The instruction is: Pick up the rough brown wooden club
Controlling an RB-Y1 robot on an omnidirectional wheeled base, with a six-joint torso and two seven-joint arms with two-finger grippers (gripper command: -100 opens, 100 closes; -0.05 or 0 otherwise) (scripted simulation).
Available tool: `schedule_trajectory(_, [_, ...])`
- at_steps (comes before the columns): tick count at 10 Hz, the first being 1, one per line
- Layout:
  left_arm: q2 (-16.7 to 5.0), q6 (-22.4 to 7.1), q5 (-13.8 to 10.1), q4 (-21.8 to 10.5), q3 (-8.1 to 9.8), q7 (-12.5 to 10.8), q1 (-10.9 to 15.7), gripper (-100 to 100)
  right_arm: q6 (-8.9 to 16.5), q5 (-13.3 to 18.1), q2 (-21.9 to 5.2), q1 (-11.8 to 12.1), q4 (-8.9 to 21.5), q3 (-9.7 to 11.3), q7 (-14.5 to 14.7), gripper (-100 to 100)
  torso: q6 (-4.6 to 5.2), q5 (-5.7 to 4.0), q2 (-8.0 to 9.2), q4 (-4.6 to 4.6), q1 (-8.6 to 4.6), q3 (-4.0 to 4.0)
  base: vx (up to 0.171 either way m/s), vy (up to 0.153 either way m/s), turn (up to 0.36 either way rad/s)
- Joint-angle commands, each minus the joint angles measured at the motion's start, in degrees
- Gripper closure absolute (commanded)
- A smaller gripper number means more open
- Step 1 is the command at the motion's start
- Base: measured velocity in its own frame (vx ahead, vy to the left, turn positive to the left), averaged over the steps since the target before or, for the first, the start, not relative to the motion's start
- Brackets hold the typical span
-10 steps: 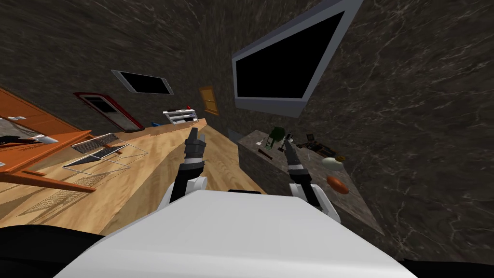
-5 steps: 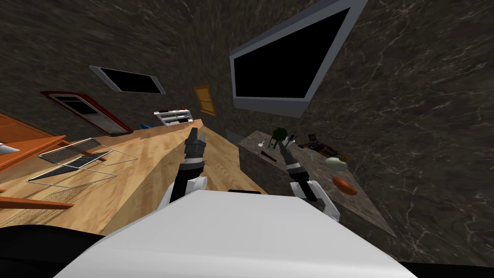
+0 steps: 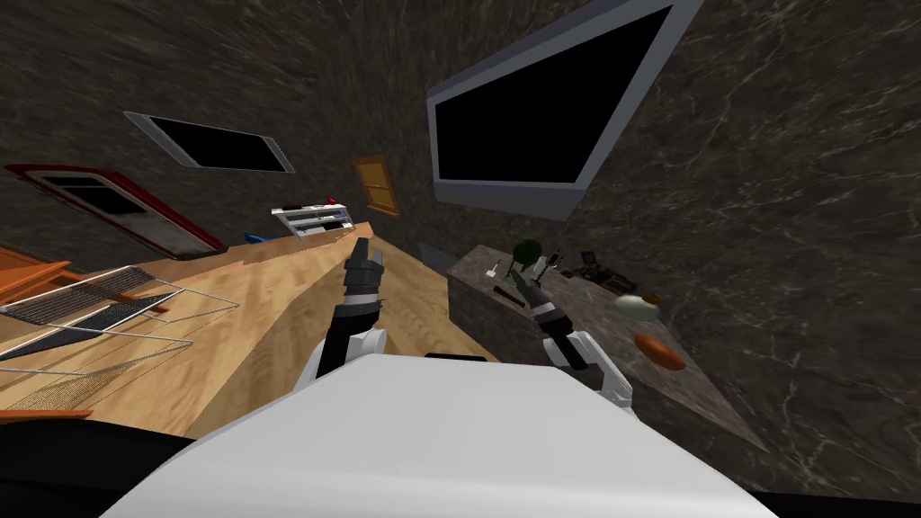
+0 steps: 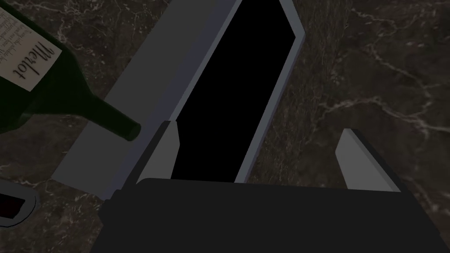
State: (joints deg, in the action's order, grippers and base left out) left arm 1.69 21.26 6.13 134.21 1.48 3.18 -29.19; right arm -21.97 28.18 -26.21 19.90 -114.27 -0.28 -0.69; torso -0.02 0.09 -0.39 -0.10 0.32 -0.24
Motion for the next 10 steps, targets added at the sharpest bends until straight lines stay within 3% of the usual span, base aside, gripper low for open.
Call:
schedule_trajectory(1, [0.0, 0.0, 0.0, 0.0, 0.0, 0.0, 0.0, 0, -1.2, 2.9, -2.6, -1.3, 2.6, 0.6, -0.7, -100, 0.0, 0.0, 0.0, 0.0, 0.0, 0.0, 0.07, 0.115, -0.066])
schedule_trajectory(2, [0.0, 0.0, 0.0, 0.0, 0.0, 0.0, 0.0, 0, -1.2, 3.6, -2.6, -1.3, 2.6, 0.6, -0.7, -100, 0.01, -0.01, 0.01, 0.01, 0.02, 0.01, 0.063, 0.087, -0.057])
schedule_trajectory(3, [0.0, 0.0, 0.0, 0.0, 0.0, 0.0, 0.0, 0, -2.1, 5.7, -4.9, -2.3, 4.5, 1.2, -1.4, -100, 0.0, -0.02, 0.04, 0.01, -0.08, 0.02, 0.08, 0.099, -0.079])
schedule_trajectory(4, [0.0, 0.0, 0.0, 0.0, 0.0, 0.0, 0.0, 0, -2.1, 6.5, -4.9, -2.3, 4.5, 1.2, -1.4, -100, 0.01, -0.02, -0.01, 0.0, -0.05, 0.0, 0.073, 0.089, -0.043])
schedule_trajectory(7, [0.0, 0.0, 0.0, 0.0, 0.0, 0.0, 0.0, 0, -4.3, 11.5, -9.8, -4.2, 8.5, 2.5, -2.7, -100, 0.0, -0.02, -0.01, 0.0, -0.09, 0.0, 0.086, 0.097, -0.064])
schedule_trajectory(8, [0.0, 0.0, 0.0, 0.0, 0.0, 0.0, 0.0, 0, -4.3, 12.2, -9.9, -4.2, 8.5, 2.5, -2.7, -100, 0.01, -0.02, -0.07, -0.01, -0.08, -0.03, 0.082, 0.087, -0.033])
schedule_trajectory(9, [0.0, 0.0, 0.0, 0.0, 0.0, 0.0, 0.0, 0, -5.5, 14.5, -12.4, -5.1, 10.4, 3.2, -3.3, -100, 0.0, -0.03, -0.03, -0.01, -0.11, -0.02, 0.073, 0.106, -0.056])
schedule_trajectory(10, [0.0, 0.0, 0.0, 0.0, 0.0, 0.0, 0.0, 0, -5.5, 15.0, -12.5, -5.1, 10.4, 3.2, -3.3, -100, 0.0, -0.02, -0.03, 0.0, -0.06, -0.01, 0.06, 0.092, -0.027])
